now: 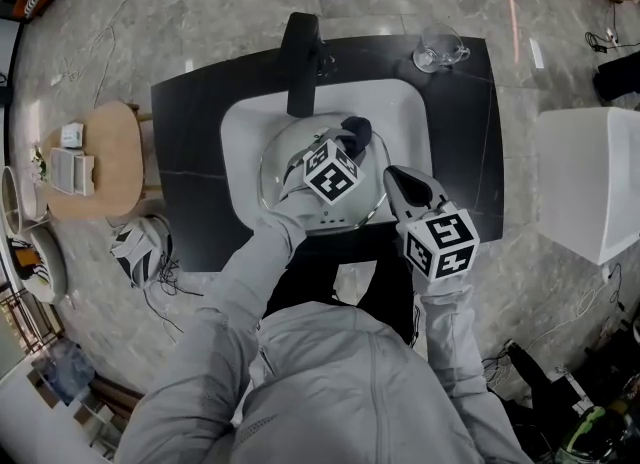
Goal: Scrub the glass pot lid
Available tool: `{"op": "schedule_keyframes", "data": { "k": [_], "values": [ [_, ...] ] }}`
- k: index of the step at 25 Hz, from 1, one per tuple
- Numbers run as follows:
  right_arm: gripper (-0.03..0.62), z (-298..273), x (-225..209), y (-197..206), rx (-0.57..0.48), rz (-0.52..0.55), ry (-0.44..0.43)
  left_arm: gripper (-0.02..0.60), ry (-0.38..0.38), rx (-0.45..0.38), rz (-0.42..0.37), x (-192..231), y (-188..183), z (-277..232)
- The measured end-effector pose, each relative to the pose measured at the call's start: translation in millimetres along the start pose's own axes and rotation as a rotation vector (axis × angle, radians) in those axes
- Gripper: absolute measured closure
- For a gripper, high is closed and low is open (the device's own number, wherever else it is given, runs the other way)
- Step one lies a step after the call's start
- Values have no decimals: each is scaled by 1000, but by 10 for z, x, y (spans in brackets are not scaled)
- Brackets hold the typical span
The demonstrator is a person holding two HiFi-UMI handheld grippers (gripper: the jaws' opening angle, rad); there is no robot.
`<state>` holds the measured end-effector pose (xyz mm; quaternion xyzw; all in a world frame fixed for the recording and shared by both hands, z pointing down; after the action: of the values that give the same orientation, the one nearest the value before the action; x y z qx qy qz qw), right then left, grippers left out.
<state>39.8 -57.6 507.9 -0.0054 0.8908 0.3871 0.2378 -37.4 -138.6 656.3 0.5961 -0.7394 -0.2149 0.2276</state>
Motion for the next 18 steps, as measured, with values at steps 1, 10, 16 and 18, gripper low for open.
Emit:
{"op": "schedule_keyframes", "data": {
  "k": [1,10,16,18],
  "values": [
    [563,-2,10,-10,-2,2,-1,469,-5,-3,-5,-3,-7,14],
    [563,-13,115,-37,-22,-17,-13,469,-4,67,-45,16,233,196],
    [563,-57,216,-60,-23,-30,-27,469,2,120,-40,68,461,380],
    [563,-76,242,-74,-20,-34,-33,469,-11,131,-21,115,535,452]
  ]
}}
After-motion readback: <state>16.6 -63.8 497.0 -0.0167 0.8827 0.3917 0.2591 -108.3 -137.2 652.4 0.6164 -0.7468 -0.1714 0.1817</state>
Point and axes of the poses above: the fingertips, and each gripper's own axes: z backward along the fingers, x to its left, y out of its underside, the point moved 6 cm from there along z, backward along the fingers, and after that the axes turned 7 degrees about -z, right-handed, at the moved point
